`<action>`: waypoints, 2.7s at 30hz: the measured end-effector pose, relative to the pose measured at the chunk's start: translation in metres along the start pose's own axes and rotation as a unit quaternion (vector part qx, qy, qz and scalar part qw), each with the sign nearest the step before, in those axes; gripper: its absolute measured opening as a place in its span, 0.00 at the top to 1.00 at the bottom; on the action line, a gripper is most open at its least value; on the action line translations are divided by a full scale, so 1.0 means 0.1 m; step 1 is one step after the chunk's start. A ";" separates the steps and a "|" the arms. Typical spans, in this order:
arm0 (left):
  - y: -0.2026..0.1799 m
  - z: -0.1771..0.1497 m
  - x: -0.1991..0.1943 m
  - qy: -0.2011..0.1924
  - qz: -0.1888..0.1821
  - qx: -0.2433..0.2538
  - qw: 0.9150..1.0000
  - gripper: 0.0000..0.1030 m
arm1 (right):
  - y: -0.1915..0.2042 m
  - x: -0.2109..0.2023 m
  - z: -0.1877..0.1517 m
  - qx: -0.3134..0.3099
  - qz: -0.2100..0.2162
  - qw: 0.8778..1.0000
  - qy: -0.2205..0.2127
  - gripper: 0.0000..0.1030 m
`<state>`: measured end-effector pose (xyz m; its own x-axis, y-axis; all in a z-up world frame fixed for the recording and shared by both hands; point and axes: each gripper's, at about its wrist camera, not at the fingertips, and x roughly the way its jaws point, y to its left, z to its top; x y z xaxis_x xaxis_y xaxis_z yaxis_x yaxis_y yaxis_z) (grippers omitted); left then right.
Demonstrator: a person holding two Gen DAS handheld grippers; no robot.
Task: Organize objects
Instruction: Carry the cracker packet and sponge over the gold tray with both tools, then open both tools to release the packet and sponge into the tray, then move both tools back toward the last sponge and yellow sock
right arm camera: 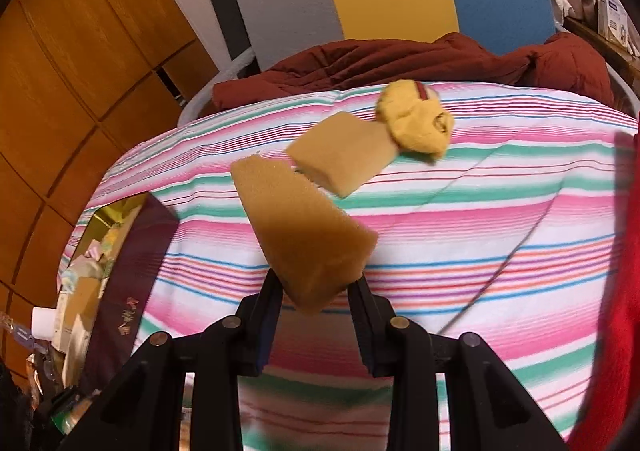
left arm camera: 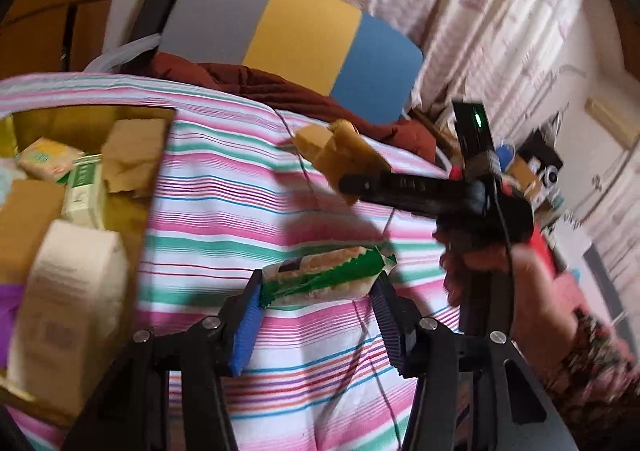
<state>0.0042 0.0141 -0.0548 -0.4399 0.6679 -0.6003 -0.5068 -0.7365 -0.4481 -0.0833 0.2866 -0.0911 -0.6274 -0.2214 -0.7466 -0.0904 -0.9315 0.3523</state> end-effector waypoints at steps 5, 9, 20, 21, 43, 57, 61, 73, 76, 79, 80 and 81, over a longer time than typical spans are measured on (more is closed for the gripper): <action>0.18 0.14 -0.31 -0.030 -0.020 -0.037 0.999 0.49 | 0.35 -0.09 -0.07 -0.030 0.032 0.999 -0.011 0.68; 0.34 0.29 -0.60 -0.071 -0.014 -0.054 0.996 0.51 | 0.74 -0.09 -0.05 -0.053 0.055 0.997 -0.010 0.68; 1.24 0.72 -1.10 -0.150 0.080 -0.121 0.978 0.61 | 1.88 0.22 0.10 -0.134 0.098 0.986 0.017 0.68; 1.33 0.72 -1.13 -0.154 0.088 -0.132 0.975 0.61 | 1.98 0.25 0.10 -0.139 0.101 0.985 0.019 0.68; 1.59 0.12 -1.27 -0.137 0.208 -0.195 0.949 0.00 | 2.60 0.62 0.06 -0.185 0.056 0.980 0.041 0.42; 1.02 0.08 -1.04 -0.123 0.208 -0.112 0.964 0.00 | 1.96 0.15 -0.02 -0.158 0.012 0.987 -0.001 0.42; 0.83 0.10 -0.95 -0.113 0.202 -0.078 0.970 0.00 | 1.65 0.11 -0.07 -0.132 -0.002 0.991 0.000 0.42; 0.24 0.14 -0.45 -0.047 0.177 0.013 0.983 0.00 | 0.30 -0.02 -0.08 -0.021 -0.108 0.994 -0.014 0.42; 0.13 0.13 -0.31 -0.031 0.170 0.023 0.985 0.00 | 0.00 -0.05 0.06 0.001 -0.132 0.991 -0.035 0.41; 0.01 0.12 -0.16 -0.015 0.166 0.037 0.985 0.00 | -0.27 -0.05 0.28 0.022 -0.156 0.986 -0.057 0.29; -0.03 0.12 -0.12 -0.010 0.163 0.041 0.986 0.00 | -0.34 -0.04 0.36 0.026 -0.163 0.984 -0.064 0.28; -0.07 0.11 -0.08 -0.006 0.160 0.046 0.986 0.00 | -0.38 -0.01 0.44 0.028 -0.163 0.984 -0.068 0.27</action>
<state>0.0030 0.0155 -0.0396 -0.5961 0.4051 -0.6932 -0.4062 -0.8969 -0.1748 -0.1130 0.3351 -0.0790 -0.6557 0.1310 -0.7436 -0.3436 -0.9287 0.1394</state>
